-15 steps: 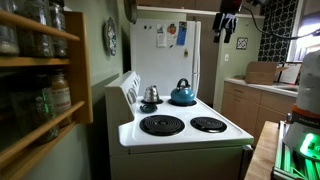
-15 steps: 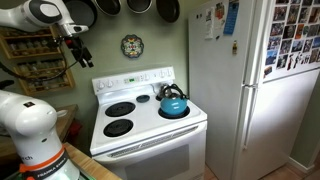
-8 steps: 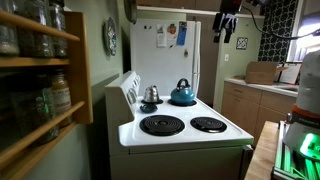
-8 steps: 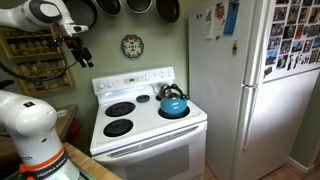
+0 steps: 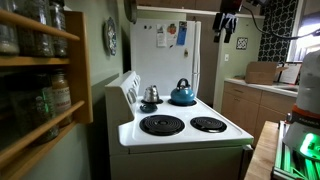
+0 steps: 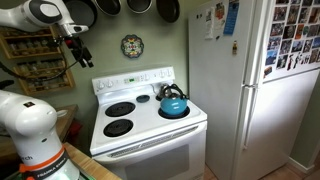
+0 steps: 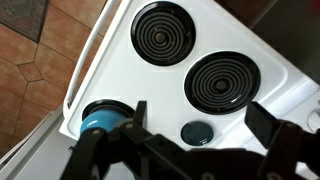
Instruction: Push the button on the left side of the stove down
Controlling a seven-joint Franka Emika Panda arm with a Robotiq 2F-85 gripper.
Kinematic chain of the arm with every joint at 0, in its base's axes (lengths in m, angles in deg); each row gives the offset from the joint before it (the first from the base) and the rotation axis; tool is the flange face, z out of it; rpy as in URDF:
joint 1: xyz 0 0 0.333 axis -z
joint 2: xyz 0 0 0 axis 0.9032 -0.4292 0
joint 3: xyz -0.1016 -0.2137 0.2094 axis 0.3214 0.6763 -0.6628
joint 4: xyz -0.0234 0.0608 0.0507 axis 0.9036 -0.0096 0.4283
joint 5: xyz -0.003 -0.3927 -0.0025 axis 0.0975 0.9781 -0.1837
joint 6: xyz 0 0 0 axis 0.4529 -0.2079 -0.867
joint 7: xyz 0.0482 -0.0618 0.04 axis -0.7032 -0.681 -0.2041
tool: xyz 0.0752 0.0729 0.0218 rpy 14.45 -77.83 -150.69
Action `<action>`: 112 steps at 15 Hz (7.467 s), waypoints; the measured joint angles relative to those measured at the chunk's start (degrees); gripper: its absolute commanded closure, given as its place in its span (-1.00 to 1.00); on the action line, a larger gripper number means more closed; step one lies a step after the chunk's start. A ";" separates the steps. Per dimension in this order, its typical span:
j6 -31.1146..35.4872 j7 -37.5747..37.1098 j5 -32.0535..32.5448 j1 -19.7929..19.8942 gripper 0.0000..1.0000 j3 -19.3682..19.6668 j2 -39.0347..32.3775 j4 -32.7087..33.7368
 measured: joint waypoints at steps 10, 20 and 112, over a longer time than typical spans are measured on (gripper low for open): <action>16.20 3.78 -7.78 -5.35 -1.00 -0.50 -6.66 -1.05; 37.56 15.89 -23.29 -11.71 0.61 7.73 -25.06 -2.49; 55.59 58.84 -94.55 -16.89 1.00 10.28 -70.34 30.59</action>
